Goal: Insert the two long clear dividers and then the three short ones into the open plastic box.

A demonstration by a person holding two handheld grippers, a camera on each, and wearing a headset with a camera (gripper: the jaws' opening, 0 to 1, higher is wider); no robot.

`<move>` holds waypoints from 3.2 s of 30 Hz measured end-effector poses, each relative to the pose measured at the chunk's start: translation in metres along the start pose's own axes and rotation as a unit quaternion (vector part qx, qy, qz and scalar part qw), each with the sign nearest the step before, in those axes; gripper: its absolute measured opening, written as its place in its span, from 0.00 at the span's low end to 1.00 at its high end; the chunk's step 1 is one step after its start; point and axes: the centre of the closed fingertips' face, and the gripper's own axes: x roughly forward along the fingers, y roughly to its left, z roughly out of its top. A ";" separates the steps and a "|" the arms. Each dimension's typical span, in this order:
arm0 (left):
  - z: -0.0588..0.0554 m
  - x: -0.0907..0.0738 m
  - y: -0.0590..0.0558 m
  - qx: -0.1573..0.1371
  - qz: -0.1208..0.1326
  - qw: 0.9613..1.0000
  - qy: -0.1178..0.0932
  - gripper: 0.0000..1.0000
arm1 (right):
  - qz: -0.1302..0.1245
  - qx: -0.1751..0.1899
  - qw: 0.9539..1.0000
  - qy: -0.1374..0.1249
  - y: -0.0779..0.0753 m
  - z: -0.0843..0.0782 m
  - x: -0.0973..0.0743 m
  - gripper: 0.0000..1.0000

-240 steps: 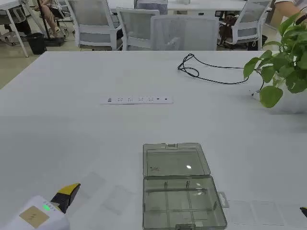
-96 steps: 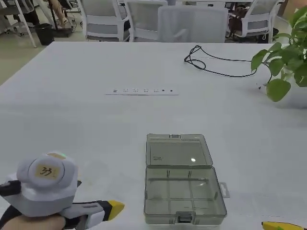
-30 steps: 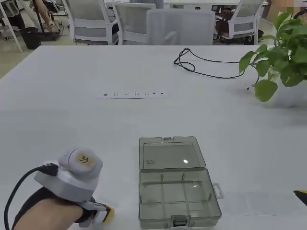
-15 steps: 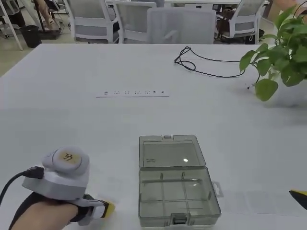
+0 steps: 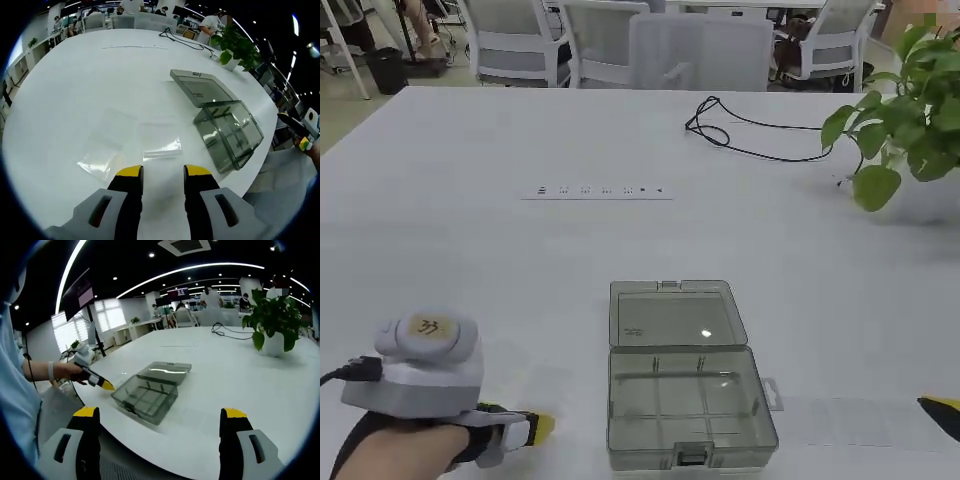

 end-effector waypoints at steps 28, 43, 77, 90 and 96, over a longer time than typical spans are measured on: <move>0.053 -0.032 -0.071 0.001 -0.067 0.992 -0.108 0.30 | 0.057 0.127 0.990 0.004 0.022 0.037 0.042 0.93; 0.058 -0.020 -0.124 0.037 -0.102 0.987 -0.119 0.30 | 0.082 0.193 0.978 -0.005 0.033 0.046 0.070 0.78; 0.071 -0.015 -0.151 0.046 -0.121 0.980 -0.151 0.30 | 0.115 0.286 0.951 0.023 0.056 0.056 0.124 0.14; 0.074 -0.014 -0.153 0.037 -0.126 0.979 -0.158 0.30 | 0.117 0.275 0.954 0.031 0.062 0.054 0.131 0.06; 0.073 -0.014 -0.153 0.031 -0.128 0.978 -0.158 0.30 | 0.116 0.267 0.956 0.031 0.063 0.055 0.132 0.03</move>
